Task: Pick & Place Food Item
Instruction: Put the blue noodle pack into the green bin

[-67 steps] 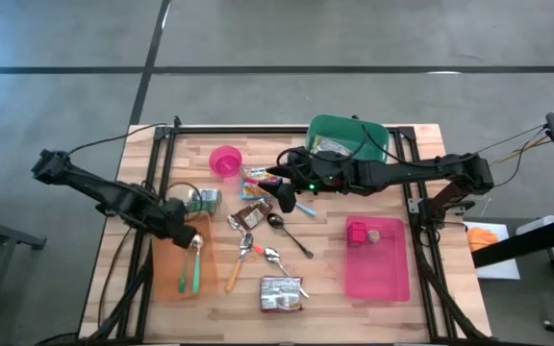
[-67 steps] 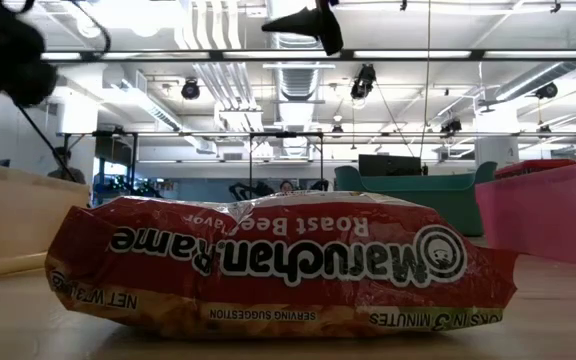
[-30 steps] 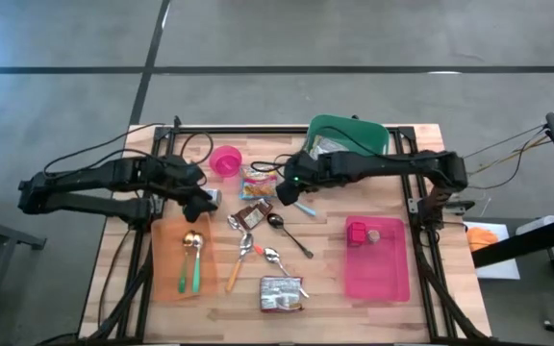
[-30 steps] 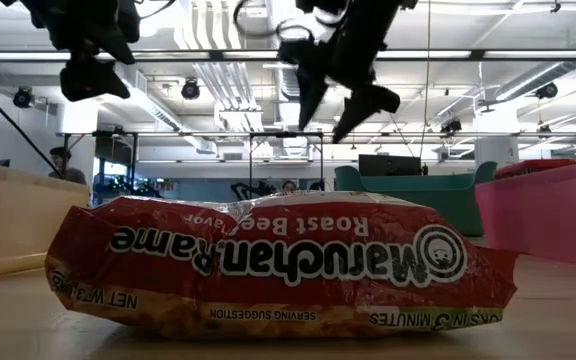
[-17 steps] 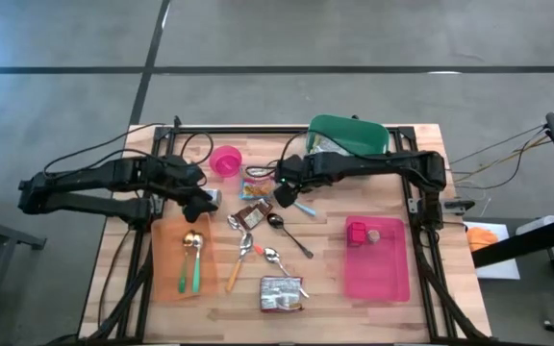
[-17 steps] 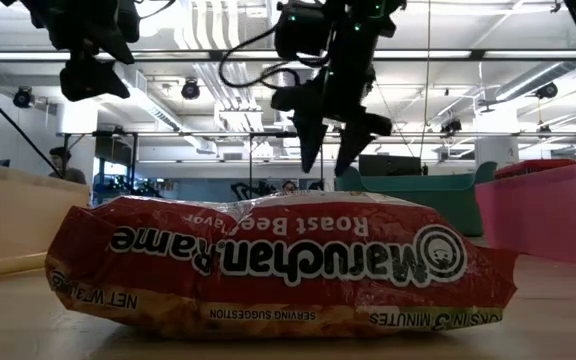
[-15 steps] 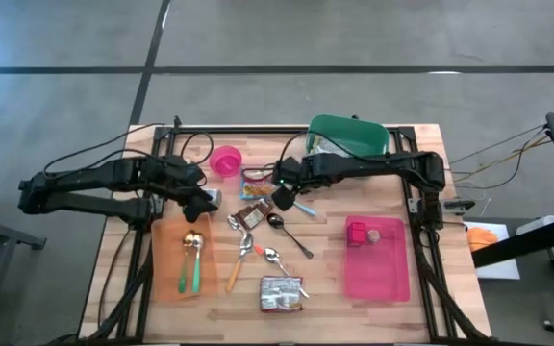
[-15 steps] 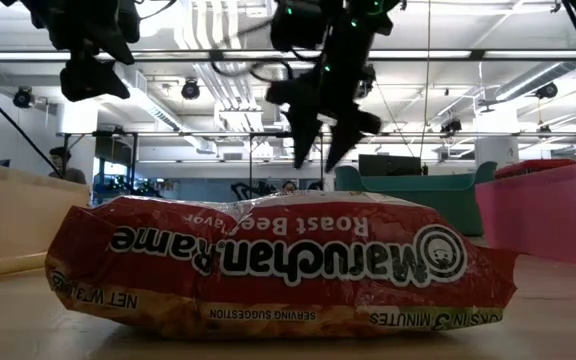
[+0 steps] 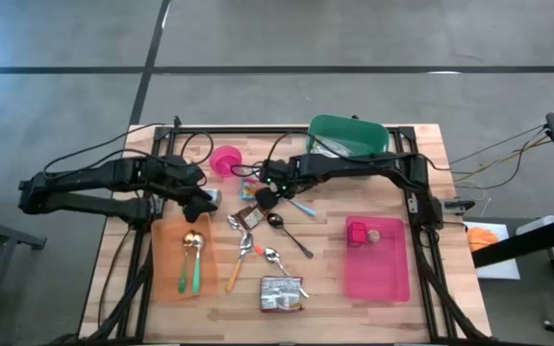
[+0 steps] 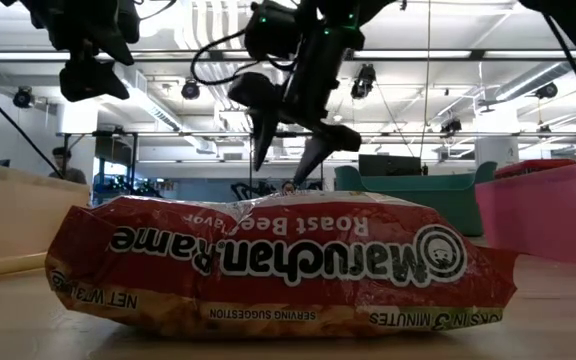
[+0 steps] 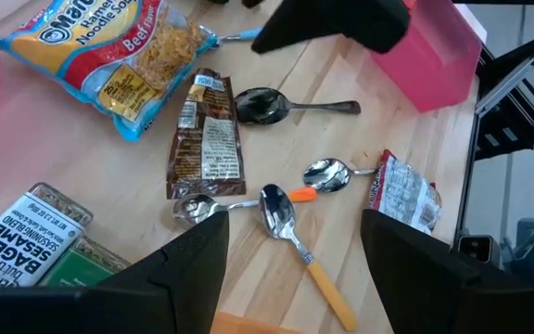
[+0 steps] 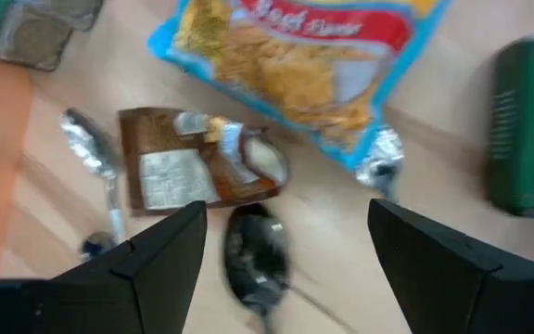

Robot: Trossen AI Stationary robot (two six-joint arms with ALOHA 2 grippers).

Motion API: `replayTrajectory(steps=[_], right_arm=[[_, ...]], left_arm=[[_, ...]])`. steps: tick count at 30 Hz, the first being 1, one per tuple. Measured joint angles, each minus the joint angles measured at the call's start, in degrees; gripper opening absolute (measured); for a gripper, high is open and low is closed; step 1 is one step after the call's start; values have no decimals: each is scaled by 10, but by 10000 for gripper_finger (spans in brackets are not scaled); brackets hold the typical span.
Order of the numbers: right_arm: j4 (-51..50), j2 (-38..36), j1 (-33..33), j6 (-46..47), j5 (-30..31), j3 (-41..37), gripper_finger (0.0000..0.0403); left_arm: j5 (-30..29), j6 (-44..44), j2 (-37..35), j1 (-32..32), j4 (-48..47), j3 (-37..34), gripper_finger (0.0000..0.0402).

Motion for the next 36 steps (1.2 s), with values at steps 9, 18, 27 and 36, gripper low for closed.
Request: replayTrajectory(steps=[9,18,27,36], right_arm=[[85,29,-26,38,1,-20,295],[132,24,-51,25,2,-53,295],[178,25,-51,18,-13,-82,295],[232,26,-51,19,-20,-127,295]], left_arm=[[4,0,0,0,-4,0,246],[15,-4,0,0,-7,0,246],[15,-4,0,0,-7,0,246],[21,-4,0,0,-7,0,246]])
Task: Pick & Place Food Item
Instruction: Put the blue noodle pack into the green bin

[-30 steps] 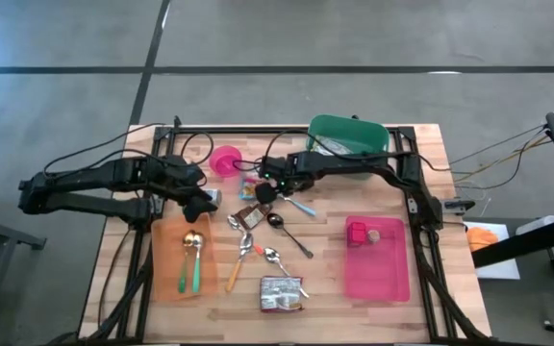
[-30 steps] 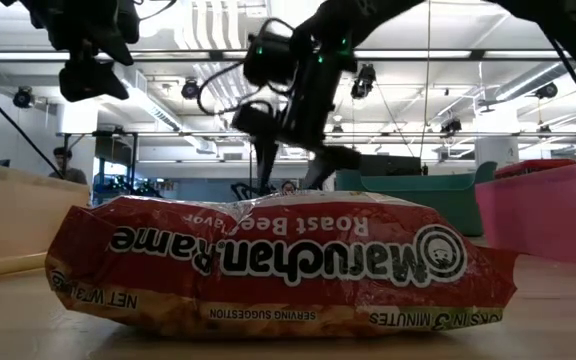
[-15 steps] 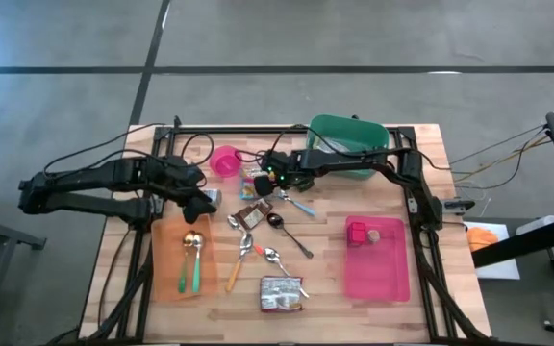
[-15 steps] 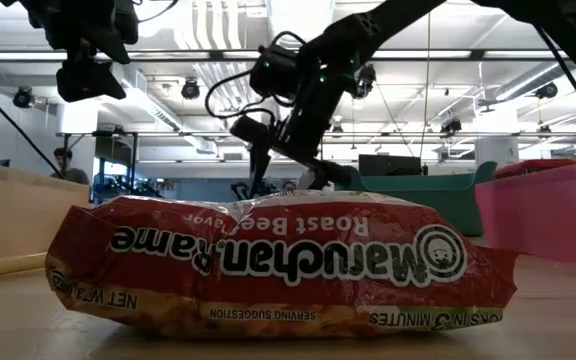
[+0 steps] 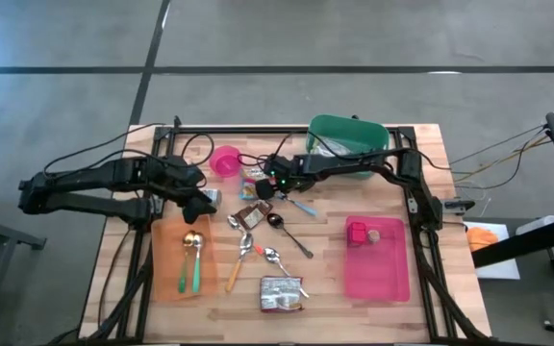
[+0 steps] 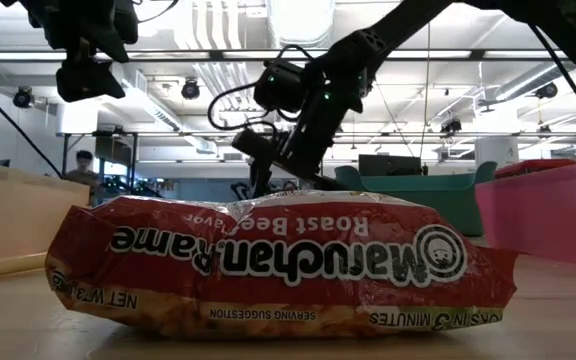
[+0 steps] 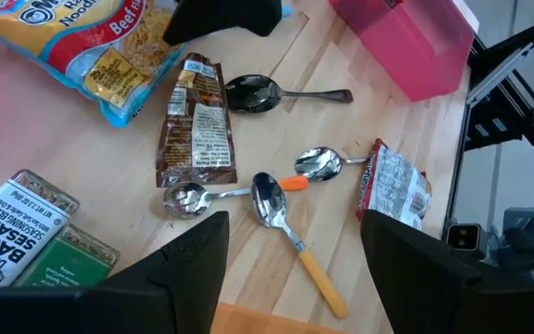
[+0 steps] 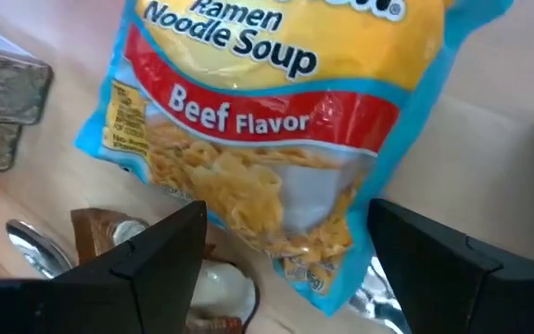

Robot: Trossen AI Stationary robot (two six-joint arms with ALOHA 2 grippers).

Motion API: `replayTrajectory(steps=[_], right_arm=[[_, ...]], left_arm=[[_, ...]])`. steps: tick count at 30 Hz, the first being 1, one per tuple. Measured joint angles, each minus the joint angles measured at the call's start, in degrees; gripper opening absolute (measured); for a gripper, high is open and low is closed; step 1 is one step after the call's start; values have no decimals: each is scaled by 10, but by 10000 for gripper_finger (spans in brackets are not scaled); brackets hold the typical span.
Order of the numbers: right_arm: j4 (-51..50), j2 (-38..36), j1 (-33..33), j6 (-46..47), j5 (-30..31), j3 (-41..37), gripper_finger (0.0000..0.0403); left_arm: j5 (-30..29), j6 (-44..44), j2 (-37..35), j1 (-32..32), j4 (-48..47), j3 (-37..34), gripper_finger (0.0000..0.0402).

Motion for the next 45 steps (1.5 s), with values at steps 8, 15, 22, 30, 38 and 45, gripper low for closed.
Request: replayTrajectory(steps=[8,15,22,30,38,45], right_arm=[[88,0,1,0,-18,-35,295],[91,-1,2,-18,-25,-36,247],[91,-1,2,-30,-25,-37,151],[92,0,2,-46,-14,-39,63],[92,-2,6,-71,-12,-39,14],[90,-20,16,-87,-13,-39,12]], left_arm=[[1,0,0,0,0,0,246],[5,-7,0,0,0,0,246],[5,-10,0,0,0,0,246],[6,-13,0,0,0,0,246],[5,-17,0,0,0,0,246],[5,-24,0,0,0,0,246]])
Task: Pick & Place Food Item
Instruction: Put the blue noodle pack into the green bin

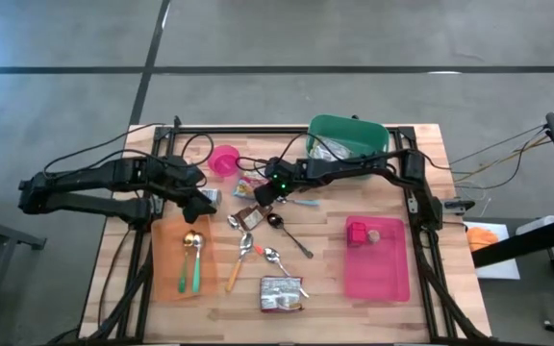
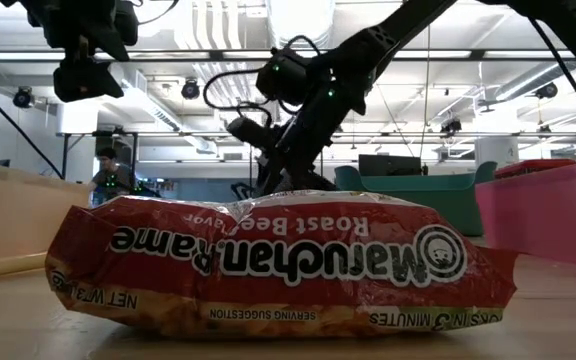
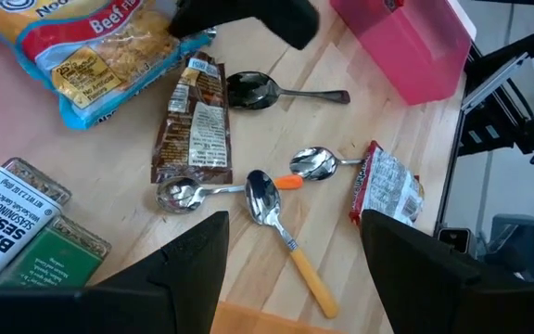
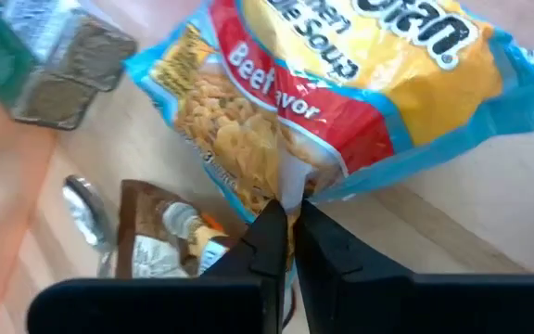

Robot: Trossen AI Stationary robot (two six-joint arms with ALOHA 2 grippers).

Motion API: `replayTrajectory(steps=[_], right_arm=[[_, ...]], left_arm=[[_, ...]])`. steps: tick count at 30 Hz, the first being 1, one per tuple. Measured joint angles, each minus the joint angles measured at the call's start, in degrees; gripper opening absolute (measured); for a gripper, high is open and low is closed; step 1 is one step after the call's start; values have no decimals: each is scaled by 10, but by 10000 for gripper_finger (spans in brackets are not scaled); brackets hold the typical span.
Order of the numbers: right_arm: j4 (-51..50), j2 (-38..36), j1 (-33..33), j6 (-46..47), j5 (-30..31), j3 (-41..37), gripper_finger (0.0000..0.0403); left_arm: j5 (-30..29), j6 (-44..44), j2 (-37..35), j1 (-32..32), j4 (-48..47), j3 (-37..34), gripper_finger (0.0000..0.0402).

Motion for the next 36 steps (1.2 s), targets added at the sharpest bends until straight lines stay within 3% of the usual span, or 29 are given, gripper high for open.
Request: replayTrajectory(steps=[24,36], right_arm=[[-68,-169,6,-115,77,0,11],[-221,-274,0,-170,171,26,11]], left_arm=[[-1,1,0,0,0,0,246],[-1,5,0,0,1,0,246]])
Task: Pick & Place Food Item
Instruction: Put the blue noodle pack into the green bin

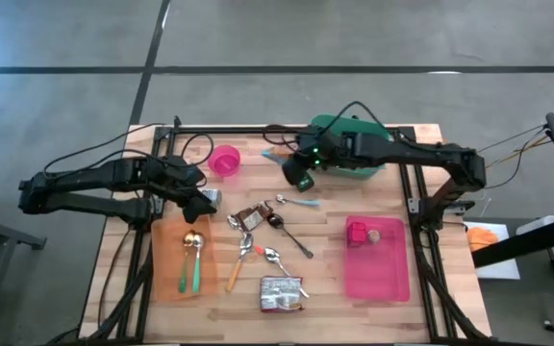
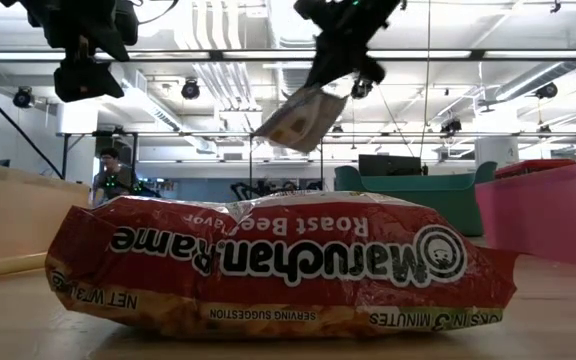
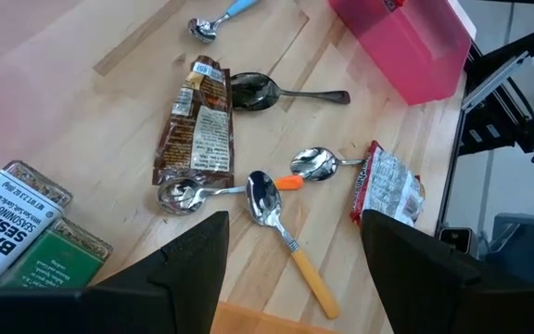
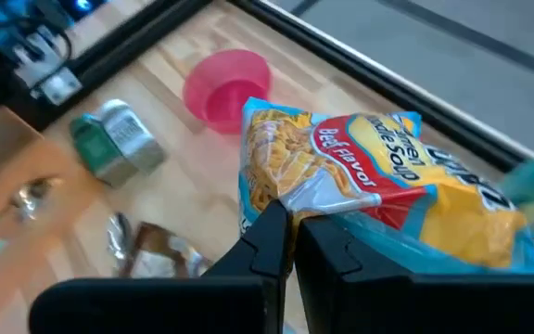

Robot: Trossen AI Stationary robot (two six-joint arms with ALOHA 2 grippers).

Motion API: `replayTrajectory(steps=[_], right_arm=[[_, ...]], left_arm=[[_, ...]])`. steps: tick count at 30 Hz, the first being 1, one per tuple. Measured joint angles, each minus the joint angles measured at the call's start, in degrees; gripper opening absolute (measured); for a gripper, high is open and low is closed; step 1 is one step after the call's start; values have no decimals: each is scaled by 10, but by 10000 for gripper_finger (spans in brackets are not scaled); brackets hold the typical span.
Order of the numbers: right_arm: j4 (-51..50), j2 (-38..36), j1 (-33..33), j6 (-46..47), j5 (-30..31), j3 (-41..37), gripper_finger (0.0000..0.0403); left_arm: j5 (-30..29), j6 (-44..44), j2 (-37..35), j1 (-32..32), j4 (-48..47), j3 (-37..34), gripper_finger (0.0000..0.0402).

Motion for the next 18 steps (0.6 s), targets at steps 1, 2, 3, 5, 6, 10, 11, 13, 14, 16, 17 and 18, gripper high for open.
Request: replayTrajectory(steps=[1,2,3,5,6,10,11,13,14,16,17,18], right_arm=[[-16,-6,-2,-2,4,5,11],[-30,-12,-4,-2,11,8,11],[-49,-16,-5,-3,20,13,11],[-81,-21,-8,-8,37,23,11],[-97,-21,-9,-12,45,28,11],[-155,-20,-14,-18,79,54,11],[-169,-20,-15,-21,87,60,11],[-192,-18,-18,-27,103,73,11],[-203,-17,-18,-28,108,78,11],[-217,-17,-20,-33,118,88,11],[-223,-17,-20,-39,120,93,11],[-232,-17,-21,-44,121,99,11]], left_arm=[[0,1,0,0,0,0,246],[0,2,0,0,0,0,246],[0,3,0,0,0,0,246],[0,4,0,0,0,0,246],[0,4,0,0,0,0,246],[0,5,0,0,0,0,246],[0,5,0,0,0,0,246],[0,5,0,0,0,0,246],[0,5,0,0,0,0,246],[0,5,0,0,0,0,246],[0,5,0,0,-1,0,246],[0,5,0,0,-2,0,246]])
